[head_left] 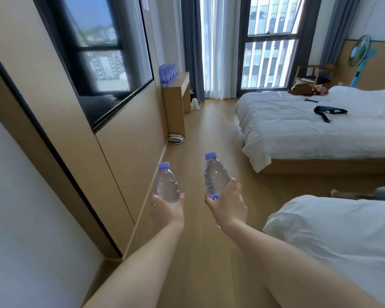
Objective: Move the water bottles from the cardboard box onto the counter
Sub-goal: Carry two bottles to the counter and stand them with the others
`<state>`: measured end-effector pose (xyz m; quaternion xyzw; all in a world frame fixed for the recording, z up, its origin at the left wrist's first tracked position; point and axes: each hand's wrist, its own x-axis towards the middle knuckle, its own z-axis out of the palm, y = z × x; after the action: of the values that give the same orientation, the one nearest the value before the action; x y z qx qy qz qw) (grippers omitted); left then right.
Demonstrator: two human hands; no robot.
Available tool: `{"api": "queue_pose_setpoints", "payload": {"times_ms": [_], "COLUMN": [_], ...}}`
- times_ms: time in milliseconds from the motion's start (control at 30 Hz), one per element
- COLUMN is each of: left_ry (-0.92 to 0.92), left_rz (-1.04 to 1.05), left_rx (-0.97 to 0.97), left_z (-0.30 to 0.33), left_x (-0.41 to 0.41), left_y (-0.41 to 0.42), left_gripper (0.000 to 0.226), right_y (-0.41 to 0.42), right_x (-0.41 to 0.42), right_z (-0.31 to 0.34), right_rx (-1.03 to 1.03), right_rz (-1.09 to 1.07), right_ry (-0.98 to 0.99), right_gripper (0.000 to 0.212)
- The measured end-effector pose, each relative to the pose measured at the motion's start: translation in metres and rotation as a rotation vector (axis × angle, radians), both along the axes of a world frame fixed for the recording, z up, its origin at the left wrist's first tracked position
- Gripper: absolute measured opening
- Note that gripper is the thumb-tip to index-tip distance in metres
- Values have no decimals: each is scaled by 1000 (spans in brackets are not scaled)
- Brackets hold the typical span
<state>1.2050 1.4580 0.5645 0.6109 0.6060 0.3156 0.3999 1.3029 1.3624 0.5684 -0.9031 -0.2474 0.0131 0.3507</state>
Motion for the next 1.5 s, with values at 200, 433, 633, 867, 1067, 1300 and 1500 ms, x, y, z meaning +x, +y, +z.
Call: {"api": "queue_pose_setpoints", "payload": {"times_ms": [200, 433, 633, 867, 1067, 1300, 1500], "left_ry": [6, 144, 182, 231, 194, 239, 216], "left_rz": [-69, -193, -202, -105, -45, -79, -126], "left_rx": [66, 156, 118, 67, 35, -1, 35], "left_z": [-18, -6, -5, -17, 1, 1, -13], "left_x": [109, 232, 344, 501, 623, 740, 856], "left_y": [130, 266, 346, 457, 548, 661, 775], "left_gripper": [65, 83, 73, 68, 63, 58, 61], "right_y": [122, 243, 332, 444, 538, 646, 756], "right_x": [112, 237, 347, 516, 649, 769, 876], "right_z": [-12, -2, -9, -18, 11, 13, -1], "right_rx": [-25, -21, -11, 13, 14, 94, 80], "right_rz": [-16, -67, -118, -98, -16, 60, 82], "right_ry": [7, 39, 64, 91, 76, 178, 154], "right_gripper": [78, 75, 77, 82, 77, 70, 66]}}
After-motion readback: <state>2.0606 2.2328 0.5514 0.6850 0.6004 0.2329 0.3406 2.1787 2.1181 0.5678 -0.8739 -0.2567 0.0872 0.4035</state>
